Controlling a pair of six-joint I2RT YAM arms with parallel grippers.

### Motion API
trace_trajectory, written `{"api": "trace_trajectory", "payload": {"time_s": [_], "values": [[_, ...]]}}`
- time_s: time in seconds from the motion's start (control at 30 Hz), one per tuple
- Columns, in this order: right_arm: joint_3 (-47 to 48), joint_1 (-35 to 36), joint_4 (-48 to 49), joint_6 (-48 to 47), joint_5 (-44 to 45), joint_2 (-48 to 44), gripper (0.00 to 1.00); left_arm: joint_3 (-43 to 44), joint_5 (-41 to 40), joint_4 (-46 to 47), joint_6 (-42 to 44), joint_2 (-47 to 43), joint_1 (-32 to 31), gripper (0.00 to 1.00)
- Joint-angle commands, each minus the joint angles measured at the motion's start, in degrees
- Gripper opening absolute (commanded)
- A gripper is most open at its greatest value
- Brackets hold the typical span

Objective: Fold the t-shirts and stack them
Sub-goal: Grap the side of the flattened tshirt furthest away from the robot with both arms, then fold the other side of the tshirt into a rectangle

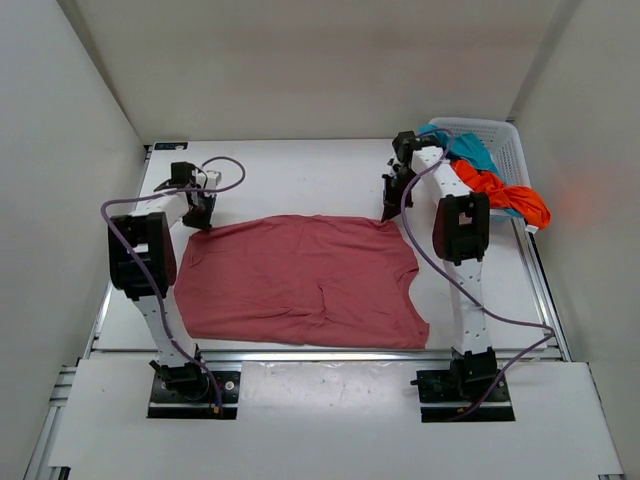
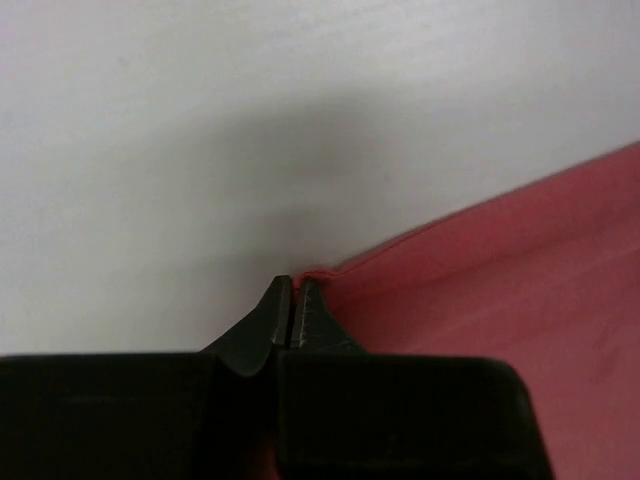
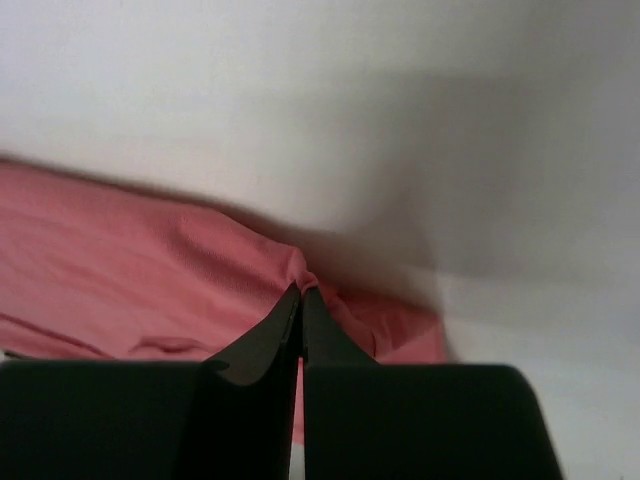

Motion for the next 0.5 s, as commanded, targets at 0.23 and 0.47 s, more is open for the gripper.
{"api": "trace_trajectory", "payload": {"time_s": [0.23,0.47], "values": [[-25.3,5.7,2.2,-2.7,-2.3,-23.9,0.0,-15.5,-1.8,-1.6,15.2,-21.7,0.3,0.0],[-50.2,7.4,10.9,-1.9,-5.6,-36.5,0.0,-24.3,-4.7,-1.9,19.4,-30.5,0.8,0.0]]}}
